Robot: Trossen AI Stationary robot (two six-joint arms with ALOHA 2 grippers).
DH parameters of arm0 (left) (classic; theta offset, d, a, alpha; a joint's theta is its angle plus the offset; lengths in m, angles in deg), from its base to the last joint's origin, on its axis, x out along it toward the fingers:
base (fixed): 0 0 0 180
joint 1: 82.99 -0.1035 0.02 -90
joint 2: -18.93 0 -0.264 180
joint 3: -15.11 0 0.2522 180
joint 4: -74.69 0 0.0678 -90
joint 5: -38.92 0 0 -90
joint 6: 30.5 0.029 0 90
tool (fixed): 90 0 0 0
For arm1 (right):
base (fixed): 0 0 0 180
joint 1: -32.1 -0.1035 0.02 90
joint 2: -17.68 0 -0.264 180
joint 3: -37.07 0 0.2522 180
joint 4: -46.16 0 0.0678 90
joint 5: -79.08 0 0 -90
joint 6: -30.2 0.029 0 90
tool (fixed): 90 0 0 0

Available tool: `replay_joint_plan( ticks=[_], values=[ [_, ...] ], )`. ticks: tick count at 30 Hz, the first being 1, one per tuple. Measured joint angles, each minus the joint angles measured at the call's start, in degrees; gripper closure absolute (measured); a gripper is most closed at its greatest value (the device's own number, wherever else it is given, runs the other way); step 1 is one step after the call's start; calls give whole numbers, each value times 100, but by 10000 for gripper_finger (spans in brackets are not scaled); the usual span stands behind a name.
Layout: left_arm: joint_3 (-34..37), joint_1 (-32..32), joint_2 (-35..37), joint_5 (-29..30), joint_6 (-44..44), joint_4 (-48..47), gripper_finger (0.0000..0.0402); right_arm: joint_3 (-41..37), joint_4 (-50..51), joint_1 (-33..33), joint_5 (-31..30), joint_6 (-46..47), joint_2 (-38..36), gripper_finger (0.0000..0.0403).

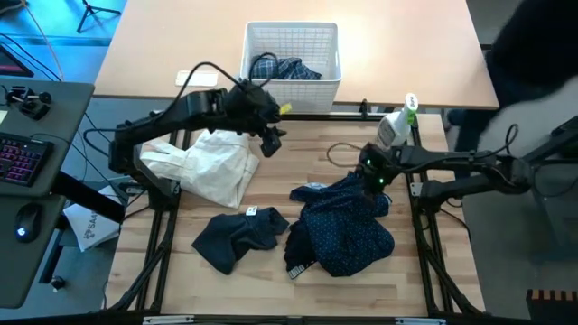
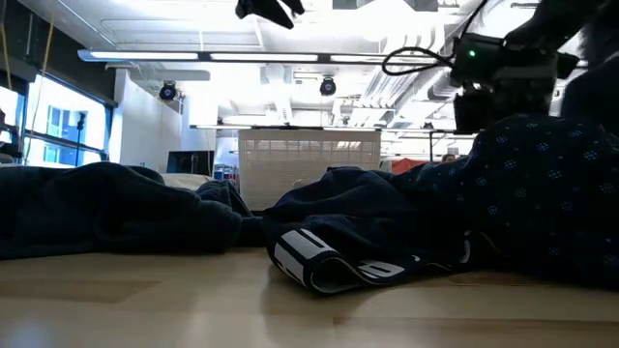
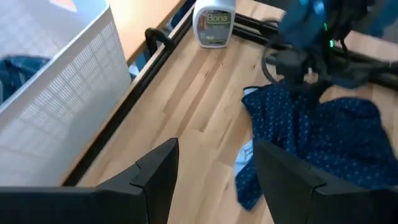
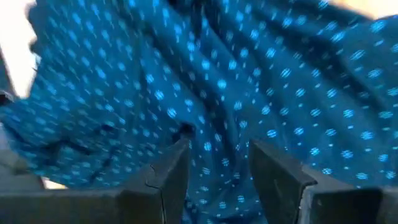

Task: Fold laundry
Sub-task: Fold the navy blue polo shirt

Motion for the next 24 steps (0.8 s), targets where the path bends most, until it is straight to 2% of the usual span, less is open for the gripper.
replay_joint_plan(
  ticks=[3,6,11,13,18,24],
  values=[
    [0,201,-75,142,-543,20,208,-382,-318,-318,-278,-42,0,249],
    [0,446,-120,155,-1000,18,208,-769,-828,-503,-440,205,0,275],
    [4,986,-163,167,-1627,-41,208,-986,-1122,-590,-746,910,0,363],
    [4,1217,-150,413,-1736,-41,208,-908,-1046,-589,-846,1123,0,392],
    [0,1640,-152,1259,-1784,-217,208,-109,-282,-587,-1397,1362,0,392],
    [0,1883,-152,1388,-1751,-867,208,1561,880,-533,-2498,1108,-4,398]
  ],
)
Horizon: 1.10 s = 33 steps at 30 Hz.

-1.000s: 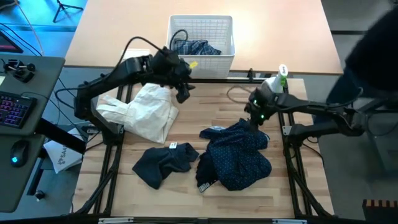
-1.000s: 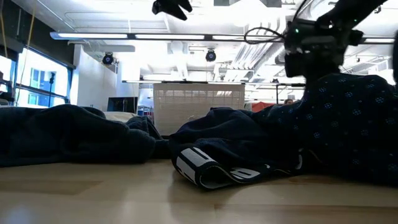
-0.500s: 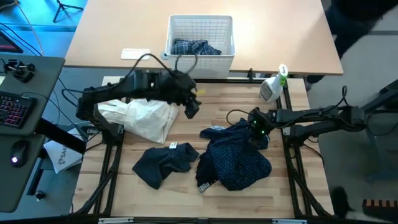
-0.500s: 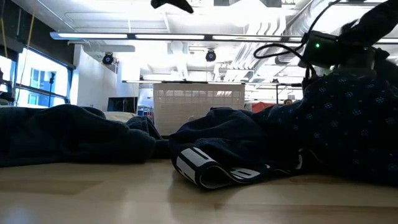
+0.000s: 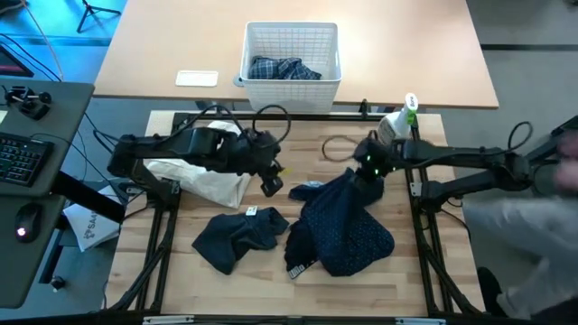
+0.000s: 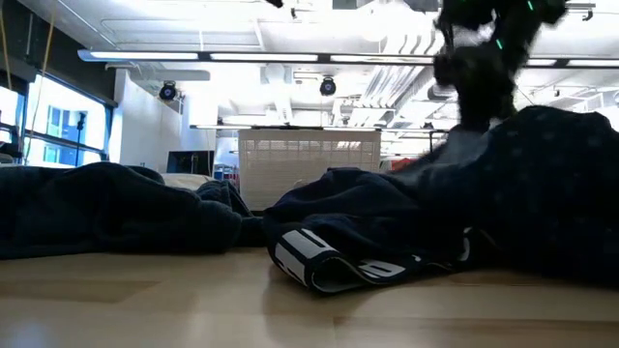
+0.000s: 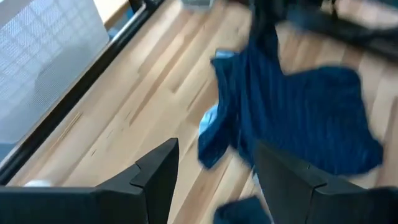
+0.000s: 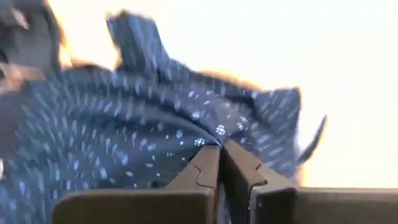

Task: Fold laundry
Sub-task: Fold the navy blue polo shirt

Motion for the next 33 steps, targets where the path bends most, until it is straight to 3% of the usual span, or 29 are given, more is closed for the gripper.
replay_joint_plan(
  ticks=[6,10,14,18,21,26,29,33],
  values=[
    [0,119,139,347,371,-793,208,1643,908,357,-1408,-60,-2,399],
    [0,139,286,610,534,-1051,208,2217,724,561,-2170,-543,-9,399],
    [0,141,407,702,695,-1227,208,2288,391,729,-2379,-856,-4,392],
    [0,142,503,737,765,-1384,208,2297,808,938,-2427,-756,-4,344],
    [0,204,567,784,725,-1655,208,2626,1552,1051,-2086,-111,-9,290],
    [-1,336,607,1223,631,-1962,208,3091,2370,768,-792,582,-26,234],
    [-2,338,612,1384,715,-1941,208,2899,2436,139,-91,707,-48,225],
    [-2,338,612,1495,715,-1894,208,2068,2432,-1024,325,1277,-35,229]
  ],
)
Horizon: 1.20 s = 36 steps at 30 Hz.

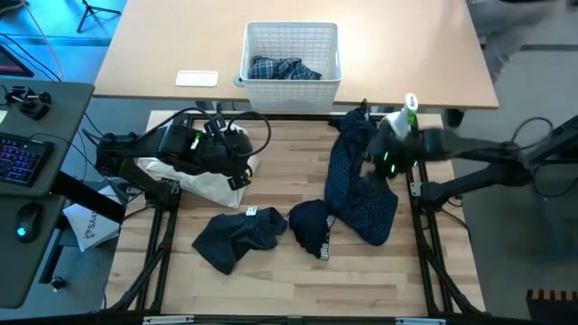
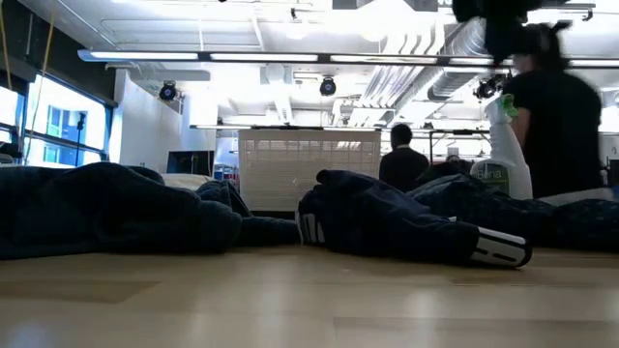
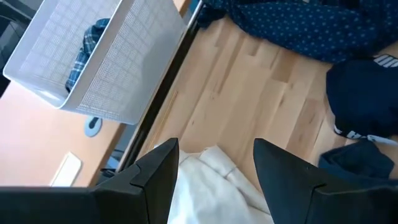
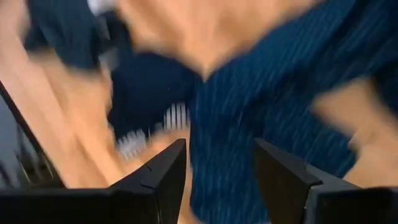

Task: Fold laundry
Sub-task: Fold the navy blue polo shirt

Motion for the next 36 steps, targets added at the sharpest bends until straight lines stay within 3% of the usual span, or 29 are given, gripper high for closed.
replay_joint_plan(
  ticks=[8,12,15,17,20,22,24,26,28,30,33,36],
  values=[
    [0,0,0,18,19,201,208,-2490,-634,-1590,1414,3184,0,250],
    [0,-2,-2,-7,174,466,208,-3586,-2164,-1985,2213,4357,2,266],
    [0,-2,-2,-102,227,571,208,-4262,-3847,-2028,2282,4998,2,280],
    [0,-2,-2,-111,225,589,208,-4617,-4956,-1943,1637,5397,2,293],
    [0,-2,-2,-113,226,632,208,-4907,-6757,-1775,-611,5438,4,312],
    [0,-4,-2,-121,225,630,208,-4914,-7939,-1644,-1909,4974,-7,321],
    [0,-4,-2,-197,222,628,208,-4827,-8738,-1492,-2454,4192,-58,327],
    [0,-2,-2,-247,199,628,208,-4575,-9075,-1350,-2284,3242,-168,331],
    [0,34,-4,-262,145,623,208,-4234,-8857,-1247,-1707,2367,-348,336],
    [0,88,-4,-264,103,621,208,-3789,-7952,-1179,-1010,1730,-489,341],
    [0,218,-4,-262,48,624,208,-2972,-5571,-1140,-138,784,-519,344],
    [0,344,-4,-260,0,621,208,-2345,-3433,-1242,223,-171,-308,332]
  ],
)
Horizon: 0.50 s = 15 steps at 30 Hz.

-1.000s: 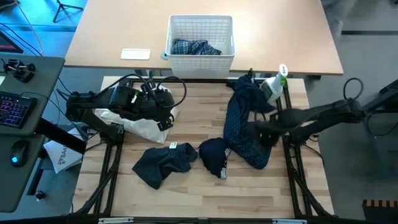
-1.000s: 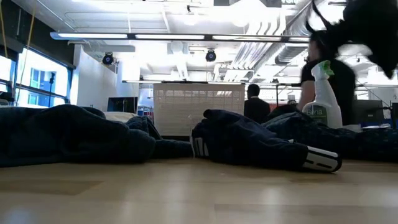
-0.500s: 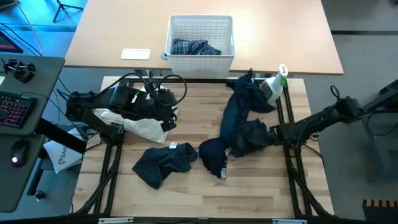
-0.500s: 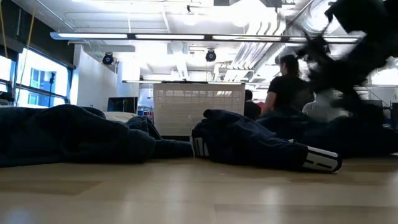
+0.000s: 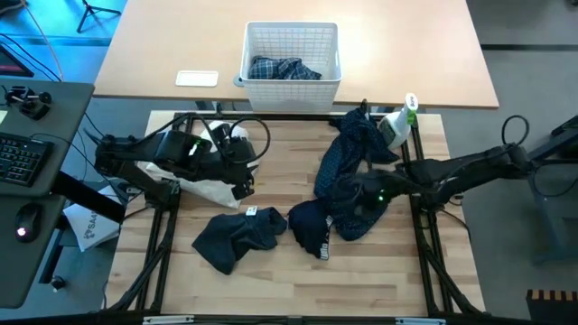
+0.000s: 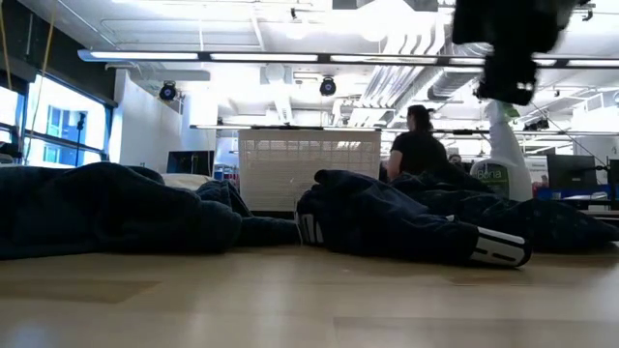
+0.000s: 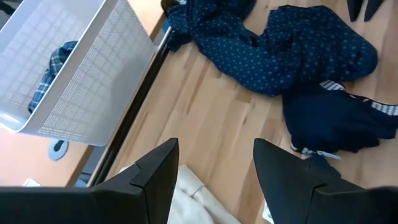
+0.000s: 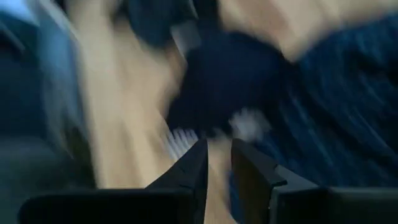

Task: Fold laundry
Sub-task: Fold the navy blue polo shirt

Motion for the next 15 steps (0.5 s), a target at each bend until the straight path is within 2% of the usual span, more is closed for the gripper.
replay_joint_plan(
  ticks=[3,6,9,11,15],
  values=[
    [0,108,0,4,-39,-2,208,152,837,-185,299,-1100,253,299],
    [0,186,0,4,-224,-19,208,-44,804,-464,634,-2101,519,251],
    [0,285,0,20,-450,-40,208,-360,599,-863,642,-2835,897,205],
    [0,357,0,22,-553,-55,208,-495,362,-1152,391,-3114,1185,187],
    [0,449,0,50,-676,-57,208,-569,164,-1613,-665,-3365,1862,184]
  ],
)
